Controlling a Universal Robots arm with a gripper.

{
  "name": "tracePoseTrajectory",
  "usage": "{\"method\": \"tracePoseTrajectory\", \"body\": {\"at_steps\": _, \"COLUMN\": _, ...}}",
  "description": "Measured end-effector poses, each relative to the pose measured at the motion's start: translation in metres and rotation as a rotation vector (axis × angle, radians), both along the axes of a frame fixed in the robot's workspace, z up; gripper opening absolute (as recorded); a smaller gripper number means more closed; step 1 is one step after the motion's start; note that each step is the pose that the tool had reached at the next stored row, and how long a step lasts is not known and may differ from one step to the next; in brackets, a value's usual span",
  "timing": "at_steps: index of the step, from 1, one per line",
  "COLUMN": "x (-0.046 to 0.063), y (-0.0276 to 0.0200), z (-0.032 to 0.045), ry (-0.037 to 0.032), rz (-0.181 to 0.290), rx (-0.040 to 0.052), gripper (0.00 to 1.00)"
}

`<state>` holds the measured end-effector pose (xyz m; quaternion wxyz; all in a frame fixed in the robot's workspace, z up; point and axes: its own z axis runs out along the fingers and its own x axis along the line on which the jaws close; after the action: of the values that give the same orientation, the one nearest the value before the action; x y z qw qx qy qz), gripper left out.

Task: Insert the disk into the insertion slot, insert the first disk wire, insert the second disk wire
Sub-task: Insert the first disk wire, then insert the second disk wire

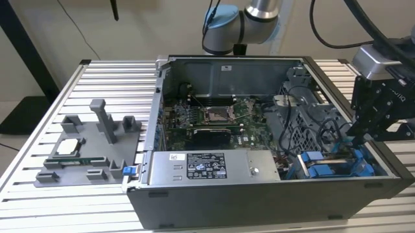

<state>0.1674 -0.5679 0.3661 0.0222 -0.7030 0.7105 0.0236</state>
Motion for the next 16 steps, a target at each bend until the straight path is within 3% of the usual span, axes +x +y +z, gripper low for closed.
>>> {"method": "tracePoseTrajectory", "body": {"at_steps": 4, "x": 0.003, "y": 0.001, "z": 0.0023, "ry": 0.0009, "rz": 0.0, "rx": 0.0075, "gripper": 1.0}}
{"method": "tracePoseTrajectory", "body": {"at_steps": 8, "x": 0.008, "y": 0.0014, "z": 0.0023, "ry": 0.0009, "rz": 0.001, "rx": 0.0288, "gripper": 1.0}}
{"method": "tracePoseTrajectory", "body": {"at_steps": 11, "x": 0.016, "y": 0.0014, "z": 0.0017, "ry": 0.0008, "rz": 0.002, "rx": 0.0497, "gripper": 1.0}}
{"method": "tracePoseTrajectory", "body": {"at_steps": 16, "x": 0.025, "y": 0.0014, "z": -0.0035, "ry": 0.001, "rz": 0.002, "rx": 0.0545, "gripper": 1.0}}
